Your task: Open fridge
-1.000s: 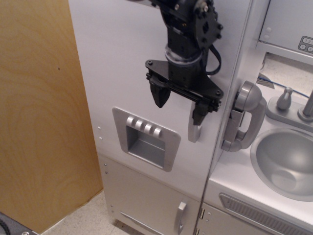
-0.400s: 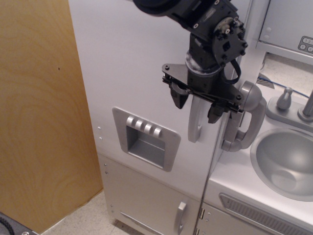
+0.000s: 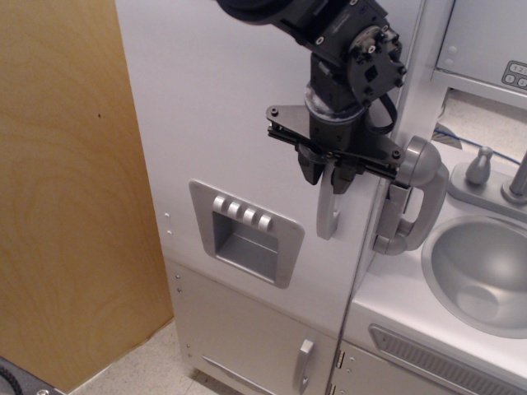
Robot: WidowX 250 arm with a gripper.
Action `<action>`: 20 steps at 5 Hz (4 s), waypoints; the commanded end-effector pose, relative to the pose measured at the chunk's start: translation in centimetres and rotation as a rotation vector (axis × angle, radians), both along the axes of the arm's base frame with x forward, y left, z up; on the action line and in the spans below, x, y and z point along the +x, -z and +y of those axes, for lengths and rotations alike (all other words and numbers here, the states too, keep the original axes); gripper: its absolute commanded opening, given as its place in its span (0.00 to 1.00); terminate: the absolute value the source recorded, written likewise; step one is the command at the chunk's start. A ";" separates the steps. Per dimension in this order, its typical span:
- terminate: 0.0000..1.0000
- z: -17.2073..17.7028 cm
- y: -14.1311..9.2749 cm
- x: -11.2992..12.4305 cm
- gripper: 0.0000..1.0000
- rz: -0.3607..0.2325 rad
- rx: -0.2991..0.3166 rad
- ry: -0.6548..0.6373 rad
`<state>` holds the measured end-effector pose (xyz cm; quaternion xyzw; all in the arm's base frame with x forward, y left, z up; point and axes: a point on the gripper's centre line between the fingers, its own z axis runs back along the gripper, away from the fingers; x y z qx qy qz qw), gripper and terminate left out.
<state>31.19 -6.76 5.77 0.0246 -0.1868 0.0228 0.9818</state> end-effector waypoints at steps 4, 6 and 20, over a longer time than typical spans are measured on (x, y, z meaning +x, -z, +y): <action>0.00 3.8 -1.5 -6.9 1.00 0.061 -0.016 0.092; 0.00 6.9 -1.9 -11.1 1.00 0.163 0.078 0.157; 0.00 1.8 -1.5 -10.2 1.00 0.273 0.010 -0.088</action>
